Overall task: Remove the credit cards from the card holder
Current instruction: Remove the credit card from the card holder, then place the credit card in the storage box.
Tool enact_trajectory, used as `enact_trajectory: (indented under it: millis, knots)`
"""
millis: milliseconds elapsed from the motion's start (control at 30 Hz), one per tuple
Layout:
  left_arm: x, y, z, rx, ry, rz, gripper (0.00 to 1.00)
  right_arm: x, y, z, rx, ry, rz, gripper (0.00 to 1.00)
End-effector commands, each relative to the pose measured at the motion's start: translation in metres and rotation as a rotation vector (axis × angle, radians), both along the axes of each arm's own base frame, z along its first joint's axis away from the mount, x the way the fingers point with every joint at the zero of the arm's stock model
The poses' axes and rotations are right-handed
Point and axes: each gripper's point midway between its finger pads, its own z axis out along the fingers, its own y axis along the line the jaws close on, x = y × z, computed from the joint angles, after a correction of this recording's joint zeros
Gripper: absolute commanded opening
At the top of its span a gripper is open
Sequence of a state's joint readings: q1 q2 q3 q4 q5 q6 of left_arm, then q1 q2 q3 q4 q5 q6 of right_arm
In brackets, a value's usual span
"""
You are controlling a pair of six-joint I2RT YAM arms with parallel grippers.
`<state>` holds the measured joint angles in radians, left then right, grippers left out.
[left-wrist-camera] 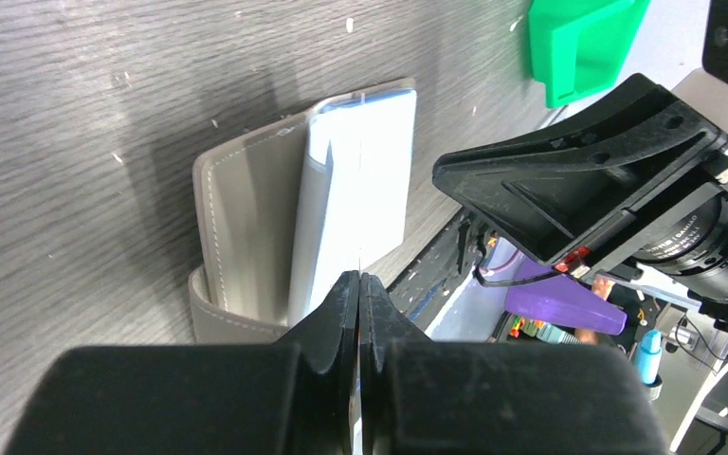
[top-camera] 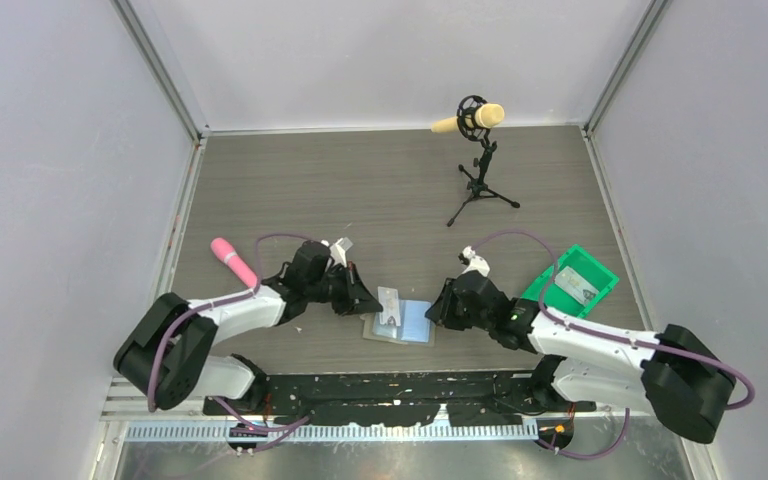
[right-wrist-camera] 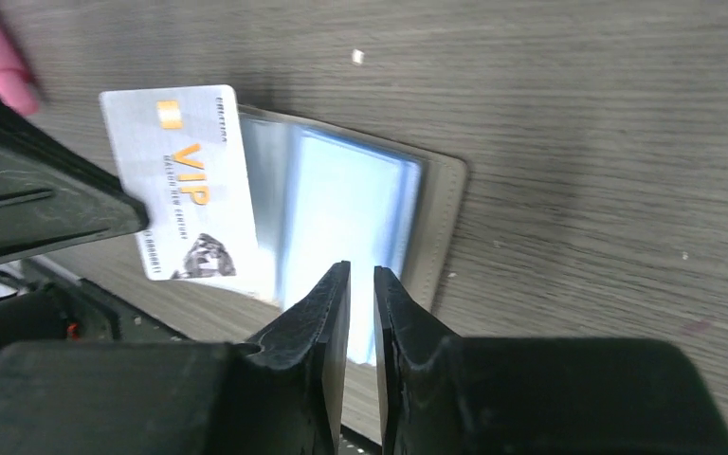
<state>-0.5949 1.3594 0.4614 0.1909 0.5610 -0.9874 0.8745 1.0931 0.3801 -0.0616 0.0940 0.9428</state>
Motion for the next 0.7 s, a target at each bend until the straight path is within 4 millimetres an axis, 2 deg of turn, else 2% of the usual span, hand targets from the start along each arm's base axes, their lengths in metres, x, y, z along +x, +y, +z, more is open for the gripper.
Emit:
enact_trajectory:
  millis: [0, 133, 233, 333, 367, 400, 433, 667]
  knots:
    - [0.003, 0.002, 0.02, -0.014, -0.059, 0.009, 0.0, 0.012, 0.015, 0.051, 0.115, -0.128, 0.032, 0.24]
    - [0.003, 0.0, 0.043, -0.069, -0.105, 0.001, 0.0, 0.013, 0.027, 0.082, 0.252, -0.216, 0.062, 0.3]
    - [0.001, -0.005, 0.063, -0.135, -0.151, -0.023, 0.0, 0.015, 0.035, 0.101, 0.329, -0.27, 0.085, 0.41]
    - [-0.002, -0.011, 0.082, -0.214, -0.177, -0.045, 0.0, 0.012, 0.041, 0.104, 0.37, -0.274, 0.107, 0.46]
    - [-0.003, -0.013, 0.086, -0.24, -0.184, -0.049, 0.0, 0.01, 0.045, 0.11, 0.408, -0.281, 0.12, 0.46]
    - [-0.004, -0.014, 0.091, -0.266, -0.19, -0.053, 0.0, 0.009, 0.047, 0.107, 0.416, -0.273, 0.125, 0.46]
    - [-0.005, -0.015, 0.095, -0.287, -0.192, -0.055, 0.0, 0.009, 0.052, 0.116, 0.462, -0.284, 0.137, 0.46]
    - [-0.008, -0.017, 0.11, -0.344, -0.238, -0.065, 0.0, 0.007, 0.065, 0.113, 0.517, -0.245, 0.162, 0.46]
